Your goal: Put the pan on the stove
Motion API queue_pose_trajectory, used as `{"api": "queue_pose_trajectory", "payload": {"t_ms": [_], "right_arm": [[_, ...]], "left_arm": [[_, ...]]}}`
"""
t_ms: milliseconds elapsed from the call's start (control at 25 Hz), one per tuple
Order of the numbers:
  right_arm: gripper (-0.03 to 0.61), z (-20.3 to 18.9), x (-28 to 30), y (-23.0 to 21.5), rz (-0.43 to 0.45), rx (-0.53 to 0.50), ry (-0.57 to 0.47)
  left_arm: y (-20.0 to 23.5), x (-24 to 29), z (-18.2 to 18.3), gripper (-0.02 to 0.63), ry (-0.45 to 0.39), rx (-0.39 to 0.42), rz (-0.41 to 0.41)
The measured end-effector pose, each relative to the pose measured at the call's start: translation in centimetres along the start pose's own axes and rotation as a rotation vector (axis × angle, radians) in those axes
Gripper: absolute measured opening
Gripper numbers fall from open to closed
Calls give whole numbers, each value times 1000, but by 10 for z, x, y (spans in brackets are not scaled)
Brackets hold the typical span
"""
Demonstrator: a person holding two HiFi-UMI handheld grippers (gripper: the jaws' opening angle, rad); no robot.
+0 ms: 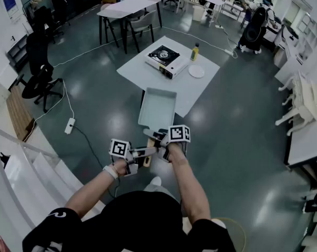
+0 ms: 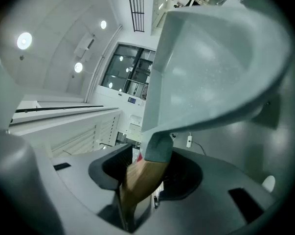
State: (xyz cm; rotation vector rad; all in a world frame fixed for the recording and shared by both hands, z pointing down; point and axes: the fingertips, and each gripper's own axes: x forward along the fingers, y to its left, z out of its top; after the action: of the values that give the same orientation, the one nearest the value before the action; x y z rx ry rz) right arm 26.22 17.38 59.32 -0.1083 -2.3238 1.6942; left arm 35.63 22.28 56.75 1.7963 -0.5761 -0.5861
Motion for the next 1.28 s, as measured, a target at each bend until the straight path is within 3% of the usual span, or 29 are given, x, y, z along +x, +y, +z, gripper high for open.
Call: {"api": "queue_pose_trajectory", "payload": {"t_ms": [440,1280], "right_arm": [[158,-8,1,9,-2,-8,13],[160,28,13,4,-10,-42,56]], "left_arm": [[-10,-4,-6,115,4,-1,0],[0,4,33,117,-23,47,18]]}}
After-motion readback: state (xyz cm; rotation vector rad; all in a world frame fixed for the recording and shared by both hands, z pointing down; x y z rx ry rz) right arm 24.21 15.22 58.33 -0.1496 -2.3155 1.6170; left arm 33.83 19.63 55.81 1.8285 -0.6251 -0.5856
